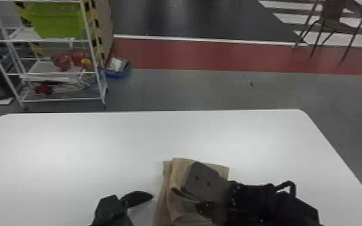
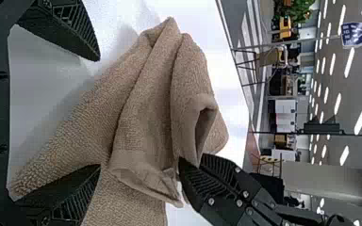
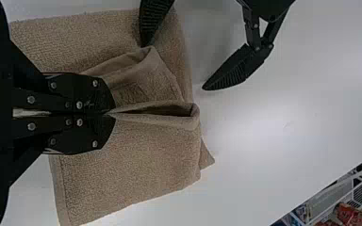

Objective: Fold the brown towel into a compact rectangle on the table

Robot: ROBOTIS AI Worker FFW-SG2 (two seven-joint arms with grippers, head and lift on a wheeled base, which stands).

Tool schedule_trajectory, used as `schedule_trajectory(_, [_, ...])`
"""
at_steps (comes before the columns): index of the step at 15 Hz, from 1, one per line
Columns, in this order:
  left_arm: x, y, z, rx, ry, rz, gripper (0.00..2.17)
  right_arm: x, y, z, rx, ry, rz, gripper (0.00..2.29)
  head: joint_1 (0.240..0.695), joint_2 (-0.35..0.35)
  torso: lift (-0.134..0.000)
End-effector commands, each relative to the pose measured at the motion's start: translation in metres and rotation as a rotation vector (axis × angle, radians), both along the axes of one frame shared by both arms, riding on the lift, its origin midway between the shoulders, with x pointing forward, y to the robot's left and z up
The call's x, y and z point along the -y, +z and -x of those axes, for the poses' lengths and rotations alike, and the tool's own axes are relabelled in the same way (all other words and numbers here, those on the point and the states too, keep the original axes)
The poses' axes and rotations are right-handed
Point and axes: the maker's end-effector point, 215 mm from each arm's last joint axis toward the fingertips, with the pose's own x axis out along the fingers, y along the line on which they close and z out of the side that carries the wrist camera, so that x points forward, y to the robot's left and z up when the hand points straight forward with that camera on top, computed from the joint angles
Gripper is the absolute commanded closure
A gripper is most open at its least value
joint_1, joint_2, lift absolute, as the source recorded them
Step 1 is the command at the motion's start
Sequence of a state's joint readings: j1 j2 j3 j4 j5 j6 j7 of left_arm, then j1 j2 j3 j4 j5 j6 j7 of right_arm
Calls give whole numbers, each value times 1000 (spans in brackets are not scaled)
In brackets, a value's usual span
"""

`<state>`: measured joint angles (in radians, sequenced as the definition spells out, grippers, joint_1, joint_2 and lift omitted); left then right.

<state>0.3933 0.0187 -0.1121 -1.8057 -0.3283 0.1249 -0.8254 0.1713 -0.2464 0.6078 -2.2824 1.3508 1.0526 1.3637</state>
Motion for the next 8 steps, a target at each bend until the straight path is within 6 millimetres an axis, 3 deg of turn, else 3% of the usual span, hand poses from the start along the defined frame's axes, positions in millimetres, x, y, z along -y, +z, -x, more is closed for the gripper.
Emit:
schedule_trajectory(1, [0, -1, 0, -4, 1, 0, 76, 5, -6, 12, -10, 21, 31, 1116, 695, -105, -122])
schedule_trajectory(7, [3, 0, 0, -7, -5, 0, 76, 10, -13, 19, -16, 35, 60, 1099, 695, -122, -122])
schedule_trajectory(8, [3, 0, 1, -8, -6, 0, 76, 10, -12, 20, -10, 38, 70, 930, 695, -128, -122])
